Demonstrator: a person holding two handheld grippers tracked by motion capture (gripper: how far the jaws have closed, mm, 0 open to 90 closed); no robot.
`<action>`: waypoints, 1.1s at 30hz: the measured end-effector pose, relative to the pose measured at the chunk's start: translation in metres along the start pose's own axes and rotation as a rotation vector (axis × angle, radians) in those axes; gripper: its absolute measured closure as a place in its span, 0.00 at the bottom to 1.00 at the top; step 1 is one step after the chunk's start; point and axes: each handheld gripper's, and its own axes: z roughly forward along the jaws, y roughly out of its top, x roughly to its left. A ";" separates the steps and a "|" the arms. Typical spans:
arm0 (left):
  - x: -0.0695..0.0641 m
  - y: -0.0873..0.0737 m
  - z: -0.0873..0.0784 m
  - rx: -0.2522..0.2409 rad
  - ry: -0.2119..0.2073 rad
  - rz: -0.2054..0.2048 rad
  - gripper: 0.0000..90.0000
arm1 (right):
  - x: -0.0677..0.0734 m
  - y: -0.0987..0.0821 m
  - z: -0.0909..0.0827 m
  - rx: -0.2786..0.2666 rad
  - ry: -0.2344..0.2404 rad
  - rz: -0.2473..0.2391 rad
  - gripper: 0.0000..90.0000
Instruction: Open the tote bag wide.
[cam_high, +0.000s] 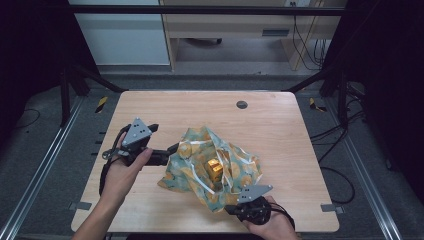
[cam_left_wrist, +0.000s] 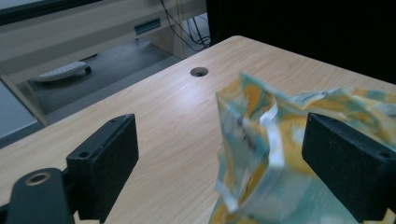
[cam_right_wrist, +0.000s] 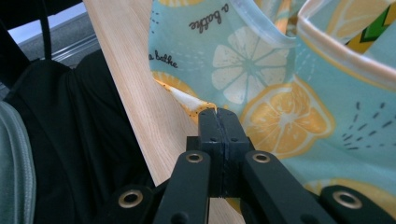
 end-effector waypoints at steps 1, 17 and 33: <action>0.000 0.000 0.000 0.000 0.000 0.000 0.12 | 0.000 0.000 0.000 0.002 -0.002 0.005 1.00; -0.048 0.030 0.048 0.110 -0.127 0.115 0.22 | 0.001 -0.006 0.002 0.001 -0.014 -0.003 0.99; -0.052 0.002 0.091 0.339 -0.105 0.195 0.37 | 0.000 -0.006 -0.004 -0.018 -0.021 0.004 0.98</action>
